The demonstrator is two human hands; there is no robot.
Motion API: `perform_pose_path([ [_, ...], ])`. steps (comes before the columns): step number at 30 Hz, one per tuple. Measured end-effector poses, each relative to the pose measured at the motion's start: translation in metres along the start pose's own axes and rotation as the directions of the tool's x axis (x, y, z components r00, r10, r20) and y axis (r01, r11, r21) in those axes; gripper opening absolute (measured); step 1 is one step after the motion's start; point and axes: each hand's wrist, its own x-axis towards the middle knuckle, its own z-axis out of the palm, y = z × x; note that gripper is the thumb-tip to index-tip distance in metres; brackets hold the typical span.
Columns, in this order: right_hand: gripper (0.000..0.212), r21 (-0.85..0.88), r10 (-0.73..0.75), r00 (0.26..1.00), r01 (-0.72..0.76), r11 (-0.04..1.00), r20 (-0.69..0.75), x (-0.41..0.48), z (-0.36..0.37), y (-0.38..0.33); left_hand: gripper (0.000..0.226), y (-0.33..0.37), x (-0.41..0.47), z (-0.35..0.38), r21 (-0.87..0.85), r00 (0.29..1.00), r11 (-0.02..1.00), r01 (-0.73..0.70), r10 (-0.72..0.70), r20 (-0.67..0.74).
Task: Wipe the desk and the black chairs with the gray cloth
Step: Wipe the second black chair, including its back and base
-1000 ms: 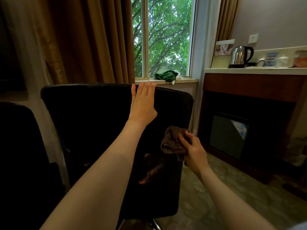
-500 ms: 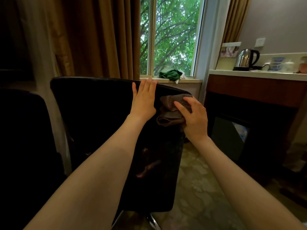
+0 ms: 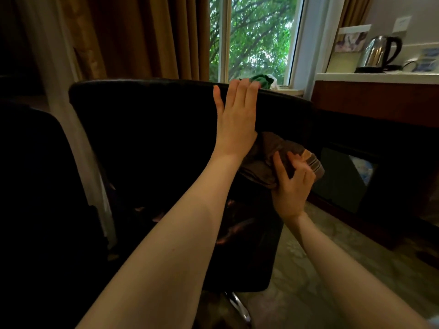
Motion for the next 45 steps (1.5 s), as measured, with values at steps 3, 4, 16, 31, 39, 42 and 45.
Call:
perform_pose_path([
  [3, 0.035, 0.000, -0.035, 0.999, 0.035, 0.999, -0.002, -0.005, 0.002, 0.000, 0.064, -0.004, -0.001, 0.008, -0.002, 0.999, 1.000, -0.022, 0.022, -0.024],
  [4, 0.037, 0.004, -0.040, 0.999, 0.040, 0.999, 0.003, -0.007, 0.002, -0.001, 0.063, -0.006, -0.003, 0.010, 0.002, 0.999, 0.999, -0.033, 0.033, -0.039],
  [16, 0.045, -0.021, -0.064, 0.998, 0.064, 0.998, -0.008, -0.003, -0.002, -0.003, 0.083, -0.015, -0.038, -0.002, 0.005, 0.974, 0.989, -0.148, 0.145, 0.174],
  [31, 0.043, 0.057, -0.140, 0.989, 0.137, 0.989, 0.051, -0.044, 0.015, 0.009, 0.093, -0.052, -0.113, 0.064, 0.036, 0.877, 0.884, -0.467, 0.457, 0.146],
  [39, 0.036, 0.122, -0.079, 0.979, 0.057, 0.991, 0.186, -0.102, 0.026, 0.005, 0.090, -0.065, -0.140, 0.080, 0.224, 0.823, 0.793, -0.566, 0.527, 0.212],
  [42, 0.030, 0.139, -0.046, 0.982, 0.020, 0.990, 0.184, -0.113, 0.036, 0.001, 0.087, -0.071, -0.141, 0.086, 0.211, 0.807, 0.779, -0.590, 0.557, 0.197],
  [45, 0.030, 0.143, -0.036, 0.984, 0.010, 0.990, 0.176, -0.118, 0.043, 0.002, 0.082, -0.074, -0.141, 0.092, 0.206, 0.813, 0.787, -0.582, 0.560, 0.160],
])
